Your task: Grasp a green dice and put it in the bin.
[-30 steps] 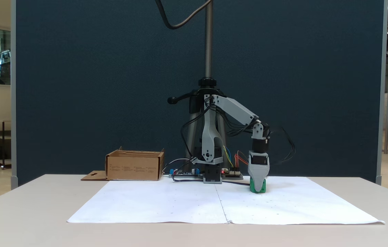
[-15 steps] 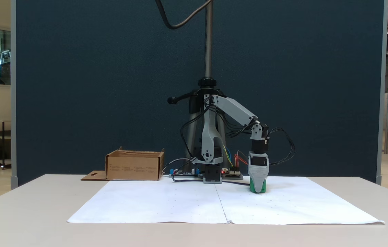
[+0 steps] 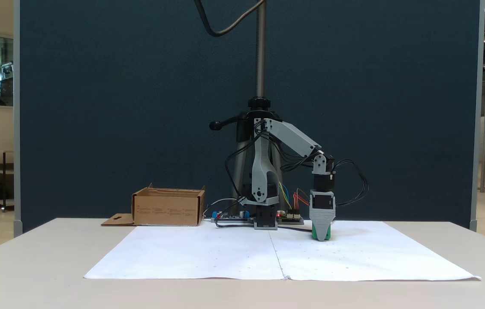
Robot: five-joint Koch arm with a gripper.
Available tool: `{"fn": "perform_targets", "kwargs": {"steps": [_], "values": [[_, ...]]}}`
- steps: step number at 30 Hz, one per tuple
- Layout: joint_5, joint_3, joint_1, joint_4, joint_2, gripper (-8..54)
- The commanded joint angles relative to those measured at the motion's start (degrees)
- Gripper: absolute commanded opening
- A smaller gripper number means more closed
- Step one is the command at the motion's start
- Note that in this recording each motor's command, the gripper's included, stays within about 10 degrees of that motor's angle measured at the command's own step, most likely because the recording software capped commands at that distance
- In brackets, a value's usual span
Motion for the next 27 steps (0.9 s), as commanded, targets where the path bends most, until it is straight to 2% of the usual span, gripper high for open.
{"fn": "perform_targets", "kwargs": {"steps": [1, 5, 12, 17, 20, 27], "values": [[1.2, 2.0, 0.2, -1.2, 0.4, 12.0], [1.1, 2.0, 0.4, -1.2, 1.3, 12.0], [-5.5, -4.0, 8.9, 1.1, 11.9, 11.9], [-15.9, -20.6, 19.2, 12.5, 11.8, 11.9], [-23.7, -33.1, 30.0, 15.8, 6.9, 11.9], [-38.7, -38.3, 48.4, 15.8, 5.4, 11.9]]}}
